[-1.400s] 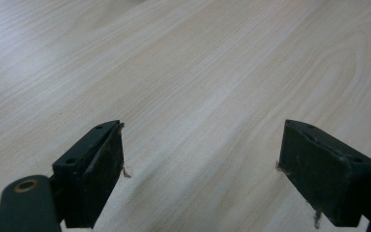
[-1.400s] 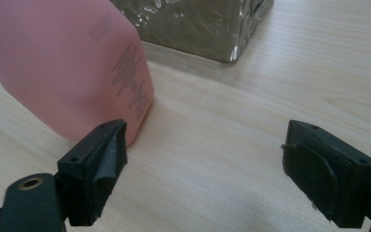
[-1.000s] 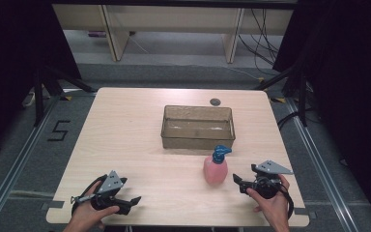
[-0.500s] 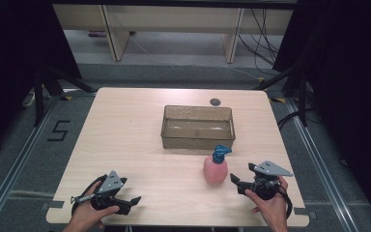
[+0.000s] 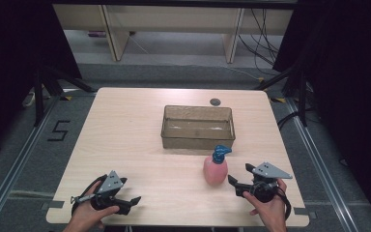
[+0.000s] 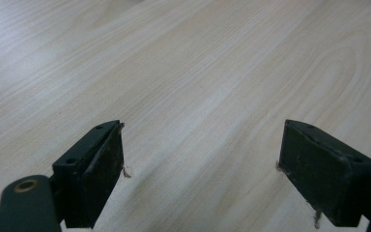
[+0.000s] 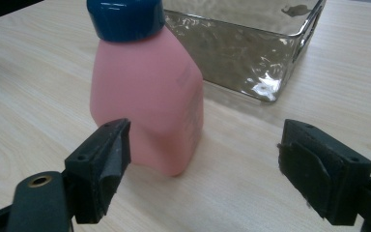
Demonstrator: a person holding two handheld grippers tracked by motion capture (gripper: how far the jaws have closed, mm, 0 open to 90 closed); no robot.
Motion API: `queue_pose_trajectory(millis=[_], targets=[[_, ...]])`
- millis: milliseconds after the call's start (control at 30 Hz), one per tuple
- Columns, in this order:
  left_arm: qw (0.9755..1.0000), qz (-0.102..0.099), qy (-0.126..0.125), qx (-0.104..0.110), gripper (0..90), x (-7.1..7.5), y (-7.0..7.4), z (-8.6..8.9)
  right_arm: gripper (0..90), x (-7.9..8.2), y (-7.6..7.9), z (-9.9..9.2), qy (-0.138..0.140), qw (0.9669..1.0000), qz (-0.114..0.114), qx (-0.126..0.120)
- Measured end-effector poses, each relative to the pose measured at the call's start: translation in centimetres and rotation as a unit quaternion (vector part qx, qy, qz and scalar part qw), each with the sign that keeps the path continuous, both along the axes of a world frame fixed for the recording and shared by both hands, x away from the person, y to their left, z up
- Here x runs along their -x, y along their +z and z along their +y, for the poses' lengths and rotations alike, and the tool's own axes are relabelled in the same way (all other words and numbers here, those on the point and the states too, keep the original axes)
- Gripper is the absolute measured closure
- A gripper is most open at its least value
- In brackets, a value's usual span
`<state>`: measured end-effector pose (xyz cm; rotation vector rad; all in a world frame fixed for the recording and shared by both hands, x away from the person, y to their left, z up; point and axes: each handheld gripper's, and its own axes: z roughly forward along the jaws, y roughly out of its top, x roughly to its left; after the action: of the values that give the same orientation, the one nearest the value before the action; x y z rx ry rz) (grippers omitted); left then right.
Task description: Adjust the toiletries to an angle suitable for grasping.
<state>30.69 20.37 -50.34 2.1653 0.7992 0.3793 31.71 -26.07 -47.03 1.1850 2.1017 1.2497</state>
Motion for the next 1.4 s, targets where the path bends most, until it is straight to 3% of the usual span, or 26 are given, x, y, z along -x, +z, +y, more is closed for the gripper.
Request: queue_pose_trajectory(millis=[267, 300, 367, 433, 467, 500, 533, 600, 633, 933, 1000, 1033, 1167, 1267, 1300, 1333, 1400], targets=[[1.0, -0.003, -0.001, -0.001, 15.4, -0.1, 0.0, 0.0, 19.8, 0.5, 0.6, 0.4, 0.013, 0.9995, -0.014, -0.023], [0.9999, 0.005, 0.005, 0.014, 15.4, 0.1, -0.1, -0.2, 19.8, 0.5, 0.8, 0.4, 0.014, 0.9995, -0.016, -0.024], [0.9999, 0.006, 0.006, 0.014, 15.4, 0.1, -0.1, -0.2, 19.8, 0.6, 0.9, 0.5, 0.016, 0.9994, -0.017, -0.027], [1.0, -0.004, 0.0, -0.001, 15.4, -0.1, 0.0, 0.0, 19.9, 0.7, 0.9, 0.9, 0.013, 0.9986, -0.016, -0.048], [1.0, -0.004, 0.0, -0.002, 15.4, -0.1, 0.0, 0.0, 19.8, 0.6, 1.0, 0.7, 0.019, 0.9988, -0.026, -0.037], [0.9999, 0.005, 0.006, 0.014, 15.4, 0.1, -0.1, -0.2, 19.9, 0.5, 1.0, 0.8, 0.019, 0.9987, -0.031, -0.035], [0.9999, 0.006, 0.006, 0.014, 15.4, 0.1, -0.1, -0.2, 19.9, 0.6, 1.1, 0.9, 0.025, 0.9987, -0.024, -0.037], [0.9999, 0.005, 0.006, 0.014, 15.4, 0.1, -0.1, -0.2, 19.9, 0.7, 1.2, 1.0, 0.023, 0.9987, -0.016, -0.042], [0.9999, 0.005, 0.006, 0.014, 15.4, 0.1, -0.1, -0.2, 20.0, 0.6, 1.2, 1.0, 0.029, 0.9986, -0.027, -0.035], [1.0, 0.006, 0.003, 0.006, 15.4, 0.1, -0.1, -0.1, 22.1, 0.3, 1.5, 1.7, 0.036, 0.9976, -0.038, -0.046], [1.0, 0.006, 0.003, 0.007, 15.4, 0.1, -0.2, -0.1, 22.2, 0.3, 1.5, 1.6, 0.036, 0.9977, -0.043, -0.037], [1.0, 0.006, 0.003, 0.007, 15.4, 0.1, -0.1, -0.1, 22.3, 0.4, 1.5, 1.8, 0.033, 0.9977, -0.035, -0.047], [1.0, 0.006, 0.003, 0.007, 15.4, 0.1, -0.2, -0.1, 24.4, -0.1, 1.5, 2.0, 0.04, 0.9971, -0.052, -0.04], [1.0, 0.006, 0.003, 0.006, 15.4, 0.1, -0.2, -0.1, 25.1, 0.1, 1.6, 2.3, 0.036, 0.9974, -0.033, -0.053], [1.0, 0.006, 0.003, 0.006, 15.4, 0.1, -0.2, -0.1, 25.2, -0.1, 1.6, 2.1, 0.04, 0.9975, -0.043, -0.04], [1.0, 0.006, 0.003, 0.006, 15.4, 0.1, -0.2, -0.1, 25.3, -0.2, 1.5, 2.4, 0.037, 0.997, -0.043, -0.052], [1.0, 0.006, 0.003, 0.006, 15.4, 0.1, -0.2, -0.1, 25.4, -0.3, 1.5, 2.4, 0.041, 0.9971, -0.047, -0.044]])
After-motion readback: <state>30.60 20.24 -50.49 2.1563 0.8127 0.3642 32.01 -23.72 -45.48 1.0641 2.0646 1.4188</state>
